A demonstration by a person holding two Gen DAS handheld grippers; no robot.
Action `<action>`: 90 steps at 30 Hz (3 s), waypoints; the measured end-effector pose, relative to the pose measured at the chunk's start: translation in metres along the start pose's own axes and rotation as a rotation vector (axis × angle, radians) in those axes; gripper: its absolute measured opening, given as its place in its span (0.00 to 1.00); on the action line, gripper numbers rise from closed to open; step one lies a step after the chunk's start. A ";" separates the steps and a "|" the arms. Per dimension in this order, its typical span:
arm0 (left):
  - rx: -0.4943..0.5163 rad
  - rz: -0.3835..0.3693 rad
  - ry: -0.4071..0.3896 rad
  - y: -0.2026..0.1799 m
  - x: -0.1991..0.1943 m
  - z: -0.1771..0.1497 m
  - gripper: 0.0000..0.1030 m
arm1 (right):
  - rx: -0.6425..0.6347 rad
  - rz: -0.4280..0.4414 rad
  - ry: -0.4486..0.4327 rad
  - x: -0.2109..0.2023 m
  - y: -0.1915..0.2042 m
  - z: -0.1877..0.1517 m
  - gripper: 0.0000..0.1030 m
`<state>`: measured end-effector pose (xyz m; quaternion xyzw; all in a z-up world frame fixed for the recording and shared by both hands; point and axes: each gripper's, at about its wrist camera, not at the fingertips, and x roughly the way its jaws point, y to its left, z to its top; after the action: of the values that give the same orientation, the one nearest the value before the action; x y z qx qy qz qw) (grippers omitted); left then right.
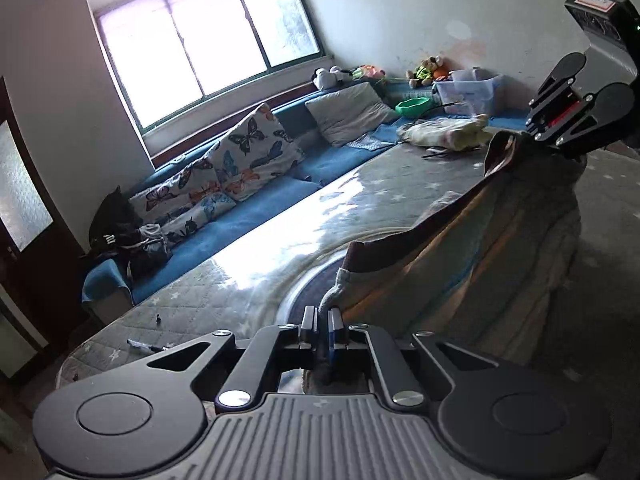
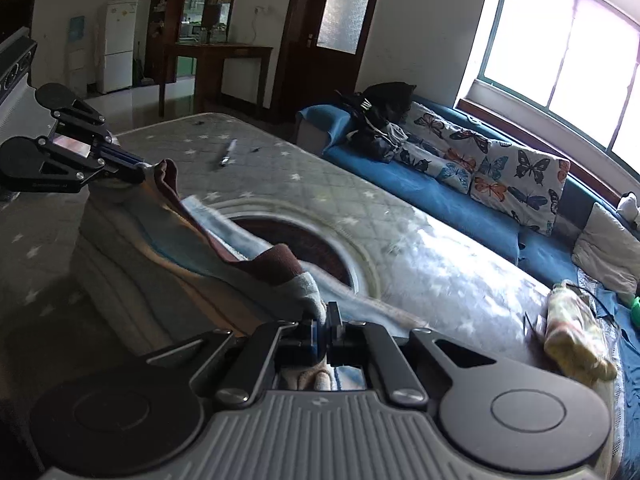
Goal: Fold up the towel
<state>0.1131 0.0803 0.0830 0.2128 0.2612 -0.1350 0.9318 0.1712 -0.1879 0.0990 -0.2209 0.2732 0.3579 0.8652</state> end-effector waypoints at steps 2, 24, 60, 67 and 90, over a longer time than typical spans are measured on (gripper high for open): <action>-0.009 0.006 0.023 0.008 0.015 0.000 0.05 | -0.004 -0.005 0.004 0.014 -0.010 0.010 0.03; -0.296 0.213 0.246 0.073 0.125 -0.031 0.14 | 0.340 -0.087 -0.009 0.144 -0.078 -0.009 0.37; -0.328 0.116 0.268 0.029 0.166 -0.017 0.14 | 0.213 0.090 0.047 0.201 0.005 0.013 0.34; -0.339 0.111 0.271 0.032 0.166 -0.018 0.17 | 0.116 0.127 0.057 0.189 0.035 0.006 0.35; -0.218 -0.039 0.126 -0.036 0.121 0.004 0.27 | 0.218 0.076 0.070 0.148 -0.016 0.000 0.34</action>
<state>0.2013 0.0298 0.0085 0.1133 0.3364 -0.1103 0.9283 0.2709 -0.1243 0.0083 -0.1274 0.3487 0.3506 0.8598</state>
